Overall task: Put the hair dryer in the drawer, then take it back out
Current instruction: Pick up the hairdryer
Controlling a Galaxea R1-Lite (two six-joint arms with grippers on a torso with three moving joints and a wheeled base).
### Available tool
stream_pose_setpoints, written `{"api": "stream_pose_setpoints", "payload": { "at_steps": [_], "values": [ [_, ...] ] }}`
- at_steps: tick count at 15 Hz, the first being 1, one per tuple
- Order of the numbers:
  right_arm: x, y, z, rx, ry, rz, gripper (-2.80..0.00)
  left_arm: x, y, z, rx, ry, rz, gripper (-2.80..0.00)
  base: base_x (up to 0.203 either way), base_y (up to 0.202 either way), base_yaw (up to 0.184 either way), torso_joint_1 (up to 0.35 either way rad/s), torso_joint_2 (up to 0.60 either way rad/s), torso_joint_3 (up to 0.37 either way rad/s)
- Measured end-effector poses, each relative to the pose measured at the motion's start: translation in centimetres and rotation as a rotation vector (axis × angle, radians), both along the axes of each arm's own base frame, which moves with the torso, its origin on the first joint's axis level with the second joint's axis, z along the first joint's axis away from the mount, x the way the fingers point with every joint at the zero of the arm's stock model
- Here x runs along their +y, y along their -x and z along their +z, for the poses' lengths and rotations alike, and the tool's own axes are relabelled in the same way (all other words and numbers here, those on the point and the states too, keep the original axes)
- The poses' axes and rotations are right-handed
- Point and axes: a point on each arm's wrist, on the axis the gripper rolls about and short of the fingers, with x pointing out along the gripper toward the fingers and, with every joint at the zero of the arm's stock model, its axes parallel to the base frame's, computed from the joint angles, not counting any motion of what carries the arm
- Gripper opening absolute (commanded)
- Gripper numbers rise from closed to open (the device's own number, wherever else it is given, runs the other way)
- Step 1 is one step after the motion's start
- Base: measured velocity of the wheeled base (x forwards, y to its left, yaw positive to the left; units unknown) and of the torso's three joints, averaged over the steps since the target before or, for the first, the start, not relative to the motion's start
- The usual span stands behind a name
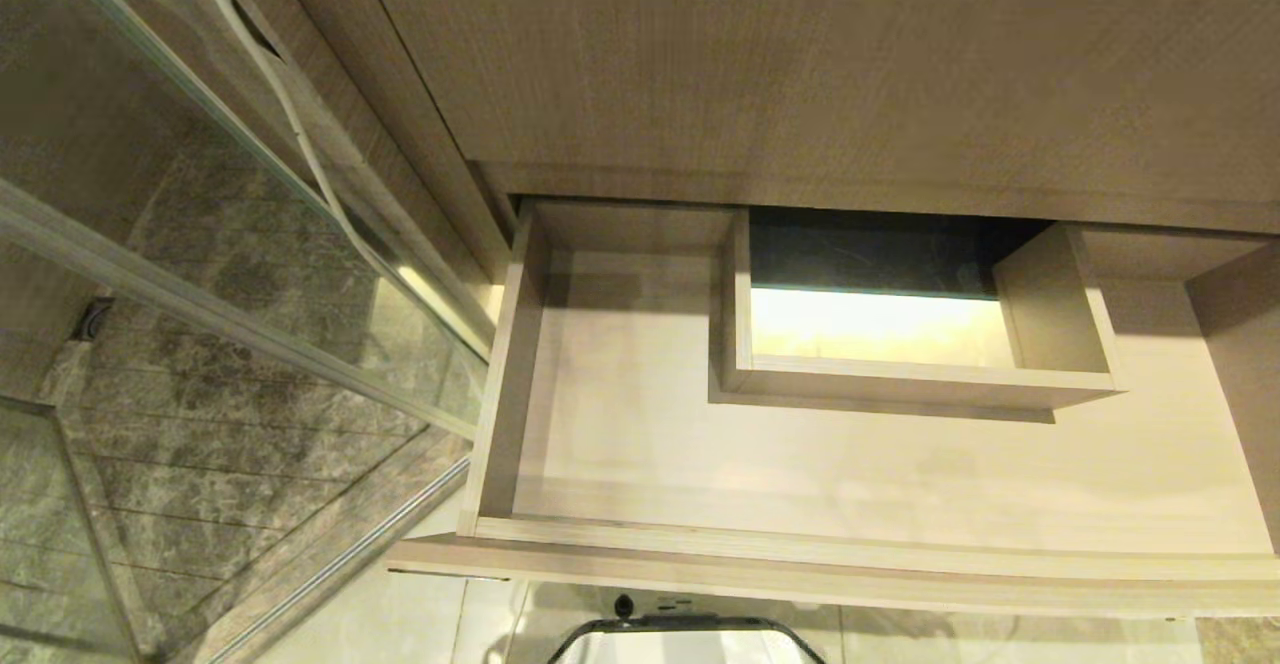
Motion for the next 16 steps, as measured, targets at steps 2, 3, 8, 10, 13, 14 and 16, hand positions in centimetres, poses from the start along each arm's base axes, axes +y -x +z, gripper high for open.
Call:
{"api": "stream_pose_setpoints", "payload": {
  "at_steps": [2, 3, 8, 10, 13, 14, 16],
  "values": [
    [-0.02, -0.04, -0.14, 0.007, -0.001, 0.017, -2.8, 0.0, 0.0, 0.0, 0.0, 0.0, 0.0, -2.8, 0.0, 0.0, 0.0, 0.0, 0.0, 0.0],
    [-0.03, -0.04, -0.13, 0.006, -0.007, 0.037, -2.8, 0.0, 0.0, 0.0, 0.0, 0.0, 0.0, -2.8, 0.0, 0.0, 0.0, 0.0, 0.0, 0.0],
    [-0.15, 0.12, -0.08, 0.04, -0.015, 0.101, -2.8, 0.0, 0.0, 0.0, 0.0, 0.0, 0.0, -2.8, 0.0, 0.0, 0.0, 0.0, 0.0, 0.0],
    [-0.17, 0.04, 0.01, 0.013, -0.026, 0.115, -2.8, 0.0, 0.0, 0.0, 0.0, 0.0, 0.0, -2.8, 0.0, 0.0, 0.0, 0.0, 0.0, 0.0],
    [-0.16, -0.1, -0.72, 0.062, -0.076, 0.171, -2.8, 0.0, 0.0, 0.0, 0.0, 0.0, 0.0, -2.8, 0.0, 0.0, 0.0, 0.0, 0.0, 0.0],
    [-0.16, -0.1, -0.78, 0.067, -0.062, 0.179, -2.8, 0.0, 0.0, 0.0, 0.0, 0.0, 0.0, -2.8, 0.0, 0.0, 0.0, 0.0, 0.0, 0.0],
    [-0.17, -0.1, -0.79, 0.069, -0.053, 0.182, -2.8, 0.0, 0.0, 0.0, 0.0, 0.0, 0.0, -2.8, 0.0, 0.0, 0.0, 0.0, 0.0, 0.0]
  ]
}}
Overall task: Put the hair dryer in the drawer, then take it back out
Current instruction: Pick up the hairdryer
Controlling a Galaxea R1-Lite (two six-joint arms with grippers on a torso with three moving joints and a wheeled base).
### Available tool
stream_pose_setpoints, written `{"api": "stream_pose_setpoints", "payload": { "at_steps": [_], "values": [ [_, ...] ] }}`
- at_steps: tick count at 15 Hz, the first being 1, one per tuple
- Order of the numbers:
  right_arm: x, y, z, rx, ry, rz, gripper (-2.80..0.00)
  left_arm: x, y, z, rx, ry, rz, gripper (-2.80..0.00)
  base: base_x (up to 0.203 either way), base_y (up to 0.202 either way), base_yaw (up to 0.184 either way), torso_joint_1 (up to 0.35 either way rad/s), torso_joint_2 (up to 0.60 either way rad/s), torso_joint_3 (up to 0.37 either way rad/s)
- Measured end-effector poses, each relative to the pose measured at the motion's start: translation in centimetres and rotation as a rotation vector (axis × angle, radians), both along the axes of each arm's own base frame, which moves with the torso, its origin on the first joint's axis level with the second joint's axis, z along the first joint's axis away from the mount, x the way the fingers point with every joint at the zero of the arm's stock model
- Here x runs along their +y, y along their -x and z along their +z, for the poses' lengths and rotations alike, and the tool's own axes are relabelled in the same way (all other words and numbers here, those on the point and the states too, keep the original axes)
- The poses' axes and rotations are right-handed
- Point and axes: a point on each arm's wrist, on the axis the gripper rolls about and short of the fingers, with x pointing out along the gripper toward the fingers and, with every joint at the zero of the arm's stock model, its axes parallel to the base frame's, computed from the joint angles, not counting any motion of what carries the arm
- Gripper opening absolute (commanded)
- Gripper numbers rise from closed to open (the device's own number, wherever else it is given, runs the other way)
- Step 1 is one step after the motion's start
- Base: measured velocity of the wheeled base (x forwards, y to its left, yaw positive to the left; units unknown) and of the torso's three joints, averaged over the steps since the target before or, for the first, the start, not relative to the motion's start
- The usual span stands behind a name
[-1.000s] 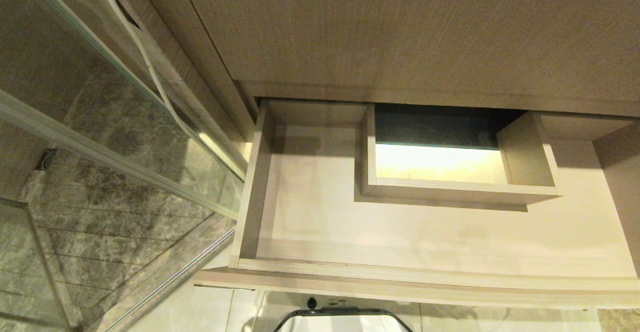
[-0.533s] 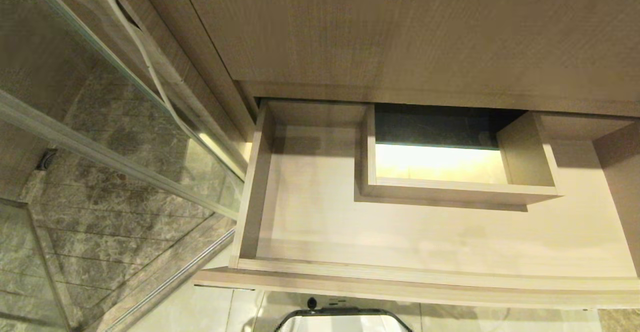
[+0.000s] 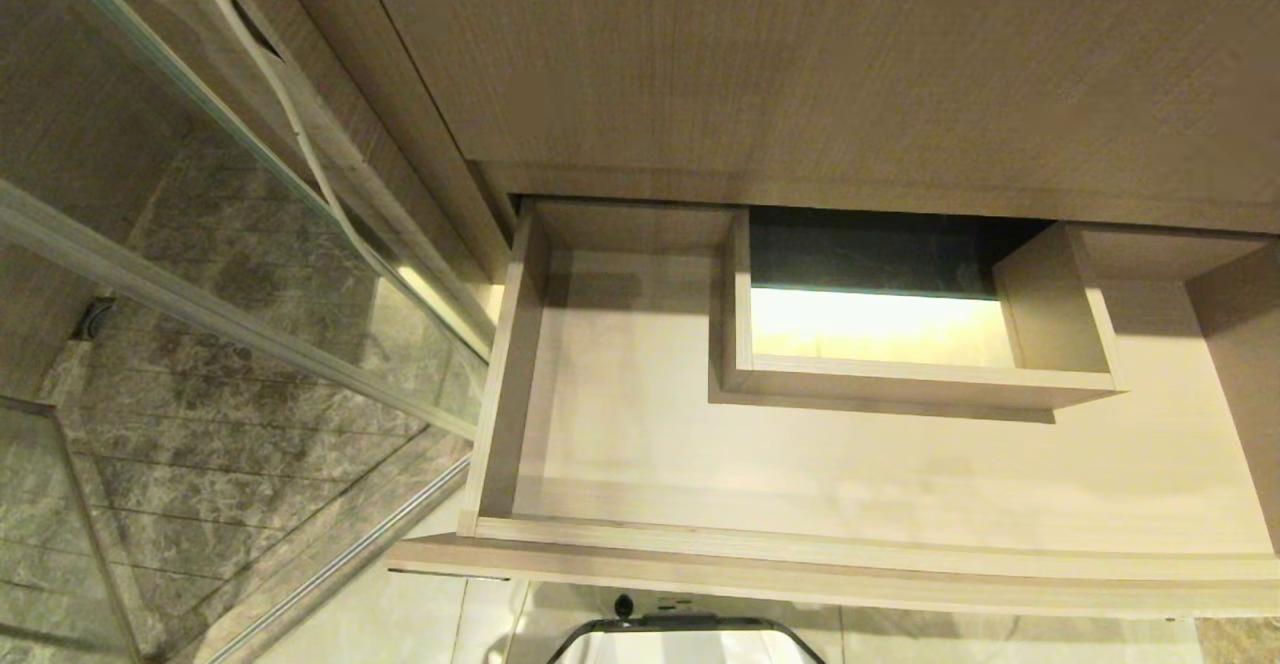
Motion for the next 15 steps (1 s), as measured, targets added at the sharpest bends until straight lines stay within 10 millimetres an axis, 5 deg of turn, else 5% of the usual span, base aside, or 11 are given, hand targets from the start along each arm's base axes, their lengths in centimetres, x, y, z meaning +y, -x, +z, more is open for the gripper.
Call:
{"api": "stream_pose_setpoints", "payload": {
  "at_steps": [15],
  "values": [
    [0.02, -0.05, -0.24, 0.009, 0.029, 0.01, -2.8, 0.0, 0.0, 0.0, 0.0, 0.0, 0.0, -2.8, 0.0, 0.0, 0.0, 0.0, 0.0, 0.0]
  ]
}}
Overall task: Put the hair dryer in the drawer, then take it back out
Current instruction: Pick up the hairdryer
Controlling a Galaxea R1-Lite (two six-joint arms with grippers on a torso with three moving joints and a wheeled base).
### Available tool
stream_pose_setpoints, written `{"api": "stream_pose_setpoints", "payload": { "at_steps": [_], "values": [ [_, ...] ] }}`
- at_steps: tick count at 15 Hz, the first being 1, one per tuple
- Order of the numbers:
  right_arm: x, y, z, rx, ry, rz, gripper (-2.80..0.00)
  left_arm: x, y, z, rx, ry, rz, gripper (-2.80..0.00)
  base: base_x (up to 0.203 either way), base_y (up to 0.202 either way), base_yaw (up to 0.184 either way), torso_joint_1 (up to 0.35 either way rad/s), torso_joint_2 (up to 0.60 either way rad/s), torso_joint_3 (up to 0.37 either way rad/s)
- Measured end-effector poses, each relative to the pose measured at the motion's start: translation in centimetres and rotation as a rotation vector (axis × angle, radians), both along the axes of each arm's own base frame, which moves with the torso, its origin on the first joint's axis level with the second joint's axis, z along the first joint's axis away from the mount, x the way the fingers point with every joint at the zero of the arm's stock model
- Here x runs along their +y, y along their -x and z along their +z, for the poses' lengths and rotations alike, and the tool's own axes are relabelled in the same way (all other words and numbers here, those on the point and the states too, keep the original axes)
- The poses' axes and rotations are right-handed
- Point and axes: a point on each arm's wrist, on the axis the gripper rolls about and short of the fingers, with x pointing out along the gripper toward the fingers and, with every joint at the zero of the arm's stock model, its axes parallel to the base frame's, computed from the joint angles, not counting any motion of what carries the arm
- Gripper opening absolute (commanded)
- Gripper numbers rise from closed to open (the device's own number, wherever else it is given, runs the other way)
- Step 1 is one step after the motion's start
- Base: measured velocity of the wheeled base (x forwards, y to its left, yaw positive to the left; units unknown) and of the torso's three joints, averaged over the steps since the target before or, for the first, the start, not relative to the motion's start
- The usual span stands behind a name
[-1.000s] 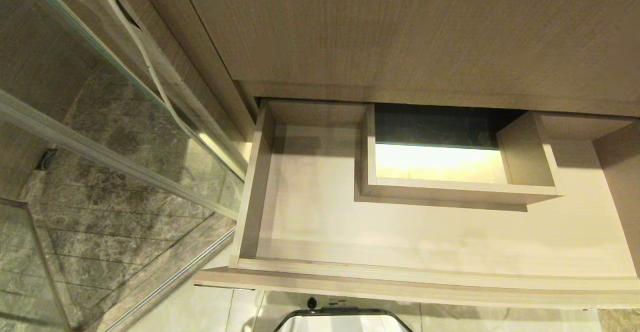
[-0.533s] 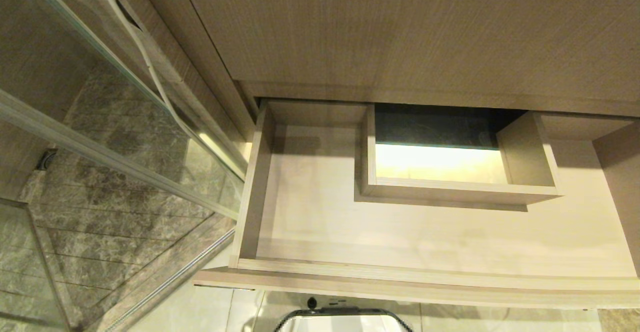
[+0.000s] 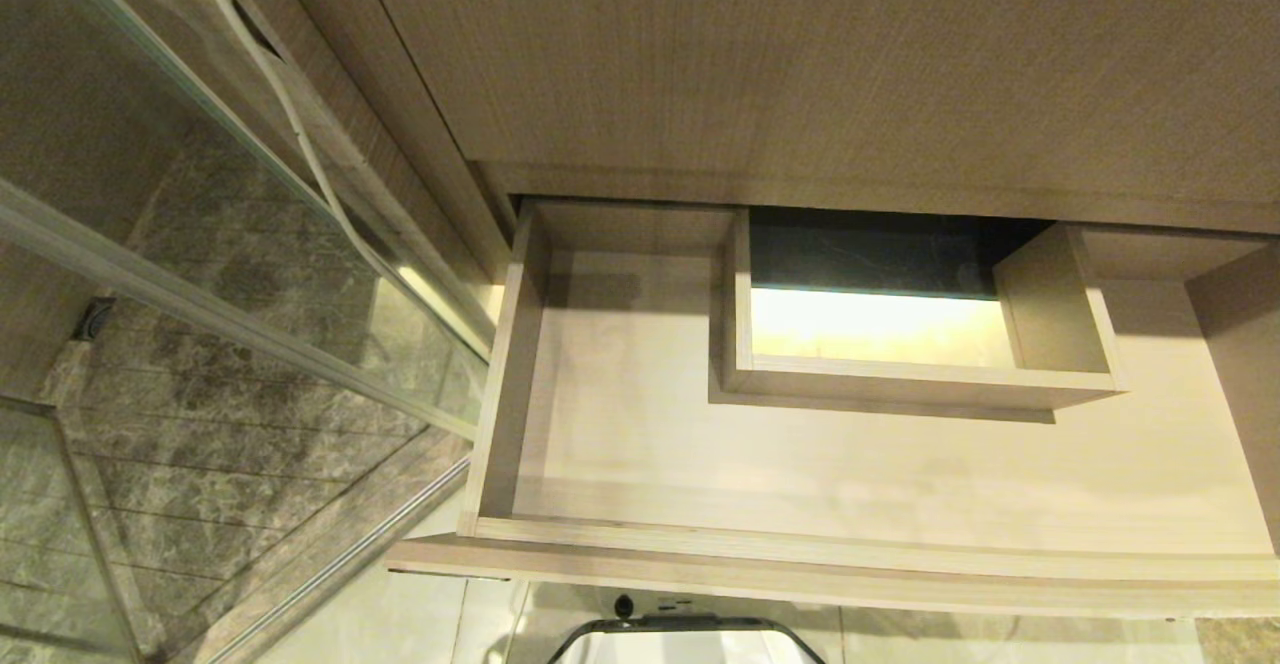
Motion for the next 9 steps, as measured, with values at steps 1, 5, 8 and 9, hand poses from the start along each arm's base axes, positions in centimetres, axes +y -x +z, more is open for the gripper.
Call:
{"api": "stream_pose_setpoints", "payload": {
  "at_steps": [1, 5, 8, 9],
  "values": [
    [0.0, 0.0, -0.02, 0.001, 0.0, 0.0, -2.8, 0.0, 0.0, 0.0, 0.0, 0.0, 0.0, -2.8, 0.0, 0.0, 0.0, 0.0, 0.0, 0.0],
    [0.0, 0.02, -0.05, 0.011, -0.016, 0.0, -2.8, 0.0, 0.0, 0.0, 0.0, 0.0, 0.0, -2.8, 0.0, 0.0, 0.0, 0.0, 0.0, 0.0],
    [0.0, 0.02, -0.07, 0.012, -0.003, 0.0, -2.8, 0.0, 0.0, 0.0, 0.0, 0.0, 0.0, -2.8, 0.0, 0.0, 0.0, 0.0, 0.0, 0.0],
    [0.0, 0.03, -0.07, 0.012, -0.002, 0.0, -2.8, 0.0, 0.0, 0.0, 0.0, 0.0, 0.0, -2.8, 0.0, 0.0, 0.0, 0.0, 0.0, 0.0]
  ]
}}
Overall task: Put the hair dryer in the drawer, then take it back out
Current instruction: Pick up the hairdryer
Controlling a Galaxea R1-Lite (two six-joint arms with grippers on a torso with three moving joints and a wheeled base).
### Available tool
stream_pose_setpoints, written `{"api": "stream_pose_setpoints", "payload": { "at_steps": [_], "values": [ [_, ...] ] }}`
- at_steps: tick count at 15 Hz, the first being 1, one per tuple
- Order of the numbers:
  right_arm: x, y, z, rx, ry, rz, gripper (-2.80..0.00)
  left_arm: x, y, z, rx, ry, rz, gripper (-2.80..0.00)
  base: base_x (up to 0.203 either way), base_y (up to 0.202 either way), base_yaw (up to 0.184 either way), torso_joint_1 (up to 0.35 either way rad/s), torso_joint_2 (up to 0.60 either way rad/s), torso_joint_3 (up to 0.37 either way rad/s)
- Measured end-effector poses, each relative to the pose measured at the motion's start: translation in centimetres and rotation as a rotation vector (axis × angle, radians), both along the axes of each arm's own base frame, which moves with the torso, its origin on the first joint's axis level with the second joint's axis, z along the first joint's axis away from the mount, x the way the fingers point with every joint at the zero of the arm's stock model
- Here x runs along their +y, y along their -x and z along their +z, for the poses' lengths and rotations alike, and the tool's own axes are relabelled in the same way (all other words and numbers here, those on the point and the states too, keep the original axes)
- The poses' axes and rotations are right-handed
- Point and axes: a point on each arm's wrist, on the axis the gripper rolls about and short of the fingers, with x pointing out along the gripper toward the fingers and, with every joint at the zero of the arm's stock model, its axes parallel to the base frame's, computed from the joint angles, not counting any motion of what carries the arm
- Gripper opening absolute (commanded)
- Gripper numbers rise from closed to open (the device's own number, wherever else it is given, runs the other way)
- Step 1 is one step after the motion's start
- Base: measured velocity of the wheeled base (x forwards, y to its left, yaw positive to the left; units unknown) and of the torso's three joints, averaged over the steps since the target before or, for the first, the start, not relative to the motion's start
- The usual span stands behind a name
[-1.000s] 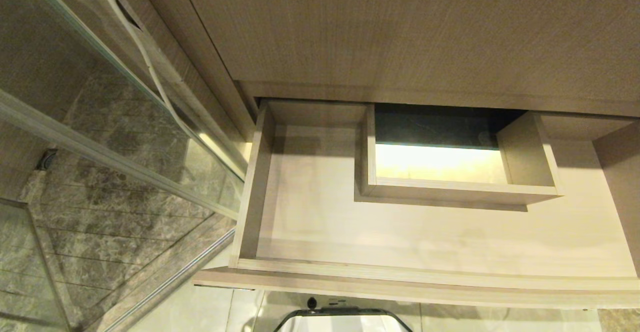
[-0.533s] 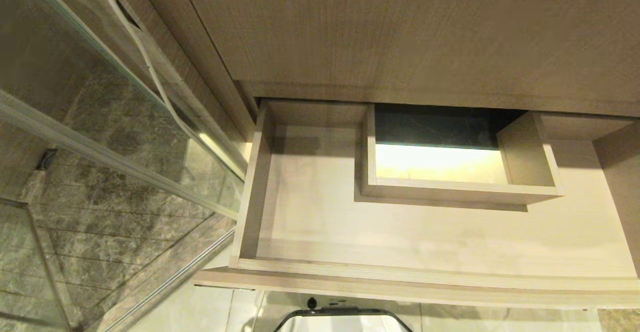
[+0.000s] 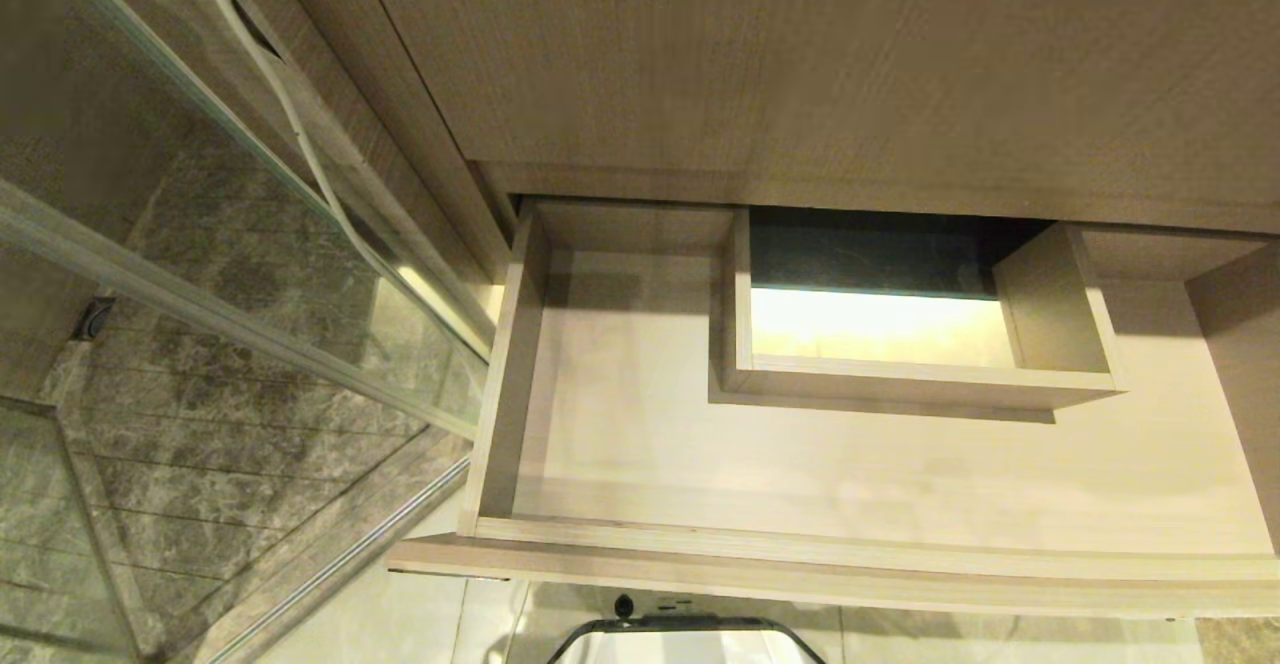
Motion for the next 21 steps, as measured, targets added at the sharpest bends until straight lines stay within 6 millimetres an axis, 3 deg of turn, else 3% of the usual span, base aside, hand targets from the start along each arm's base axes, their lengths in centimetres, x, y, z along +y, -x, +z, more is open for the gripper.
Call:
{"api": "stream_pose_setpoints", "payload": {
  "at_steps": [13, 21],
  "values": [
    [0.0, 0.01, 0.03, 0.001, 0.001, 0.0, -2.8, 0.0, 0.0, -0.02, 0.001, 0.0, 0.0, -2.8, 0.0, 0.0, 0.0, 0.035, -0.05, -0.022],
    [0.0, 0.0, -0.01, 0.002, 0.001, 0.0, -2.8, 0.0, 0.0, -0.01, 0.002, 0.0, 0.0, -2.8, 0.002, -0.008, 0.143, 0.166, -0.34, -0.149]
  ]
}}
